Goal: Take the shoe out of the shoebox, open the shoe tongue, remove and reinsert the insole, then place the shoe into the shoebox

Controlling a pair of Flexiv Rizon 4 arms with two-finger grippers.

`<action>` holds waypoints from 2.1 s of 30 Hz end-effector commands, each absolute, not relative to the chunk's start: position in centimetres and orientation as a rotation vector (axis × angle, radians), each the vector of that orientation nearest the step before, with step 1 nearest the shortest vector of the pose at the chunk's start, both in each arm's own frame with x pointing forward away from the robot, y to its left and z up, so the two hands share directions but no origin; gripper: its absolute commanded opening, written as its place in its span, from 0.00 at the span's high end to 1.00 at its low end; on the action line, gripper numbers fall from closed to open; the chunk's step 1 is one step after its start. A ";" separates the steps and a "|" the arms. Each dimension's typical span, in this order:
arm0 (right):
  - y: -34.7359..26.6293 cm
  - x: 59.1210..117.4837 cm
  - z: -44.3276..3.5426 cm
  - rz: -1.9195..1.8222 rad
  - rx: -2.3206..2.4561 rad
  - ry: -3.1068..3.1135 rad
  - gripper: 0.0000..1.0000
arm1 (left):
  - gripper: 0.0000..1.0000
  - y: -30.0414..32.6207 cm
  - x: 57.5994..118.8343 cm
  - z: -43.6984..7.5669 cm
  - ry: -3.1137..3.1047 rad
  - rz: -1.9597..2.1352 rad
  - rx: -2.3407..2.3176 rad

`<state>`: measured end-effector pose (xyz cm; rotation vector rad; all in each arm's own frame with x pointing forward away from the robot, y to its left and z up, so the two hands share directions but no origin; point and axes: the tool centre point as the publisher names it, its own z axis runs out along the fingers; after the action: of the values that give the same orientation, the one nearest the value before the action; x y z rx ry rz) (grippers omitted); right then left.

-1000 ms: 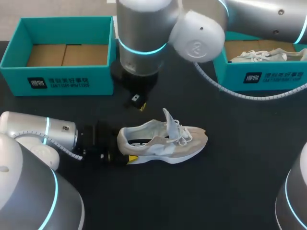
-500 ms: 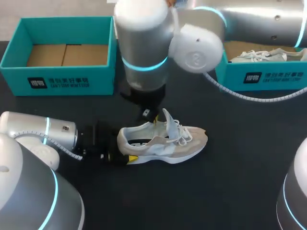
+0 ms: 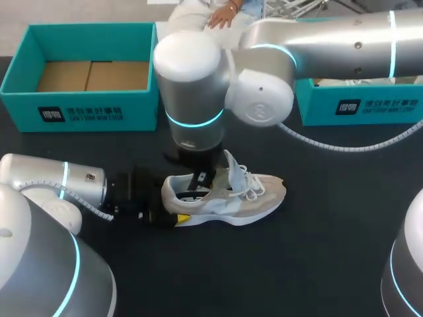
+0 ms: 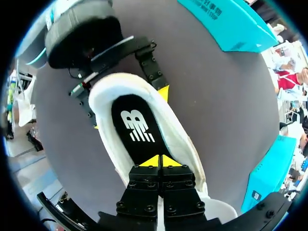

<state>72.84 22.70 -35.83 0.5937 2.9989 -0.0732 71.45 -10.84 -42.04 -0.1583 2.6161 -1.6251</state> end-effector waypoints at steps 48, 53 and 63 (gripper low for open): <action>17.4 70.8 -34.4 0.008 0.883 2.867 1.00 | 1.00 -10.9 71.2 -42.7 2.618 -1.623 -0.159; 17.2 71.5 -32.9 0.026 0.865 2.846 1.00 | 1.00 -10.9 71.2 -42.7 2.618 -1.623 -0.159; 20.7 72.2 -32.5 0.157 0.689 2.944 1.00 | 1.00 -10.9 71.2 -42.7 2.618 -1.623 -0.159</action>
<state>71.86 20.45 -31.84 0.7007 2.9294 0.1162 71.43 -10.82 -42.06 -0.1581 2.6165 -1.6254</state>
